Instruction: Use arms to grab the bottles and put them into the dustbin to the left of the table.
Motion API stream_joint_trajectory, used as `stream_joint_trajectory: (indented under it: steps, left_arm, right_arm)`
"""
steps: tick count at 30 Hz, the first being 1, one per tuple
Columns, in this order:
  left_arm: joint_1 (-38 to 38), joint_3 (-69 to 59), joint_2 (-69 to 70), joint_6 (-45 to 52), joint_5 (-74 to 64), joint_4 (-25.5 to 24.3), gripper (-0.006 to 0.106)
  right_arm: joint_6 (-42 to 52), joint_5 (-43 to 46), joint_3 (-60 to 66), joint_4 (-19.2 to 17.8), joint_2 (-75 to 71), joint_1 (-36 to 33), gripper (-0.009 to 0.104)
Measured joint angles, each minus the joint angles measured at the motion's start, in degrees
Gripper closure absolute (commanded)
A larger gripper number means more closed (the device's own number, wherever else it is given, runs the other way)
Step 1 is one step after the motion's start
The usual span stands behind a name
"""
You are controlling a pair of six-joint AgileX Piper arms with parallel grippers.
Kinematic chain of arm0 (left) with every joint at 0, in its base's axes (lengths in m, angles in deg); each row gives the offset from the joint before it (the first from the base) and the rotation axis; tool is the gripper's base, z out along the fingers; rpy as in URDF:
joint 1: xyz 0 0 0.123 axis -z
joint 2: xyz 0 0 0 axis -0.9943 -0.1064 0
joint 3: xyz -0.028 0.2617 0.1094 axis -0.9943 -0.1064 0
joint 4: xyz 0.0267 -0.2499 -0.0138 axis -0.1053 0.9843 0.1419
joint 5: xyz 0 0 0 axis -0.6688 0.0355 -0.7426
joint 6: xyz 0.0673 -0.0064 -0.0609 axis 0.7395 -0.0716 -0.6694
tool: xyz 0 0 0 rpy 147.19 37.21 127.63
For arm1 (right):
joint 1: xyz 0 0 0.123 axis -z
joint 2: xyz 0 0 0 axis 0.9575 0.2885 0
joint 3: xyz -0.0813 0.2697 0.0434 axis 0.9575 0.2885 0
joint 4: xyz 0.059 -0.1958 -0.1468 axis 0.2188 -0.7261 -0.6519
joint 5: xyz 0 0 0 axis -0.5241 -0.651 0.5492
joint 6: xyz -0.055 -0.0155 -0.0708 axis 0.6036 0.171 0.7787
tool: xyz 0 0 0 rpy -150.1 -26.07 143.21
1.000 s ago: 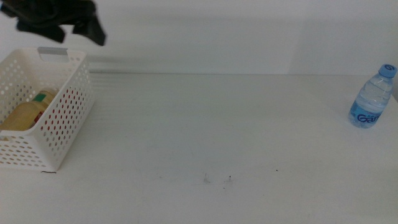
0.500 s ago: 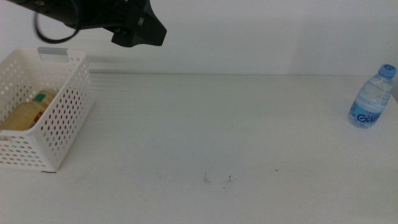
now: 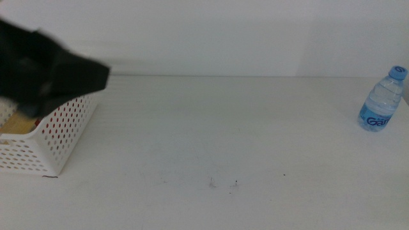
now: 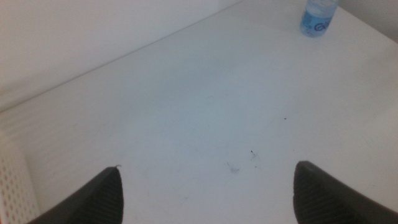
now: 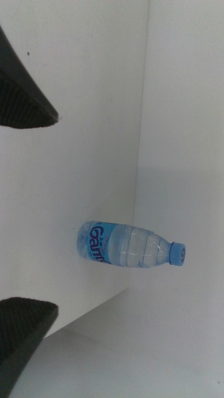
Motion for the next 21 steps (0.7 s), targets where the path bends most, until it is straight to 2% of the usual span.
stream_joint_trajectory:
  steps: [7,21]
  left_arm:
    - [0.09,-3.84,7.76,-1.63,-0.26,-0.08,0.007]
    - [2.68,-3.83,8.54,-0.81,2.80,1.60,0.007]
  right_arm:
    - [0.00,0.00,0.00,0.00,0.00,0.00,0.002]
    - [0.00,0.00,0.00,0.00,0.00,0.00,0.002]
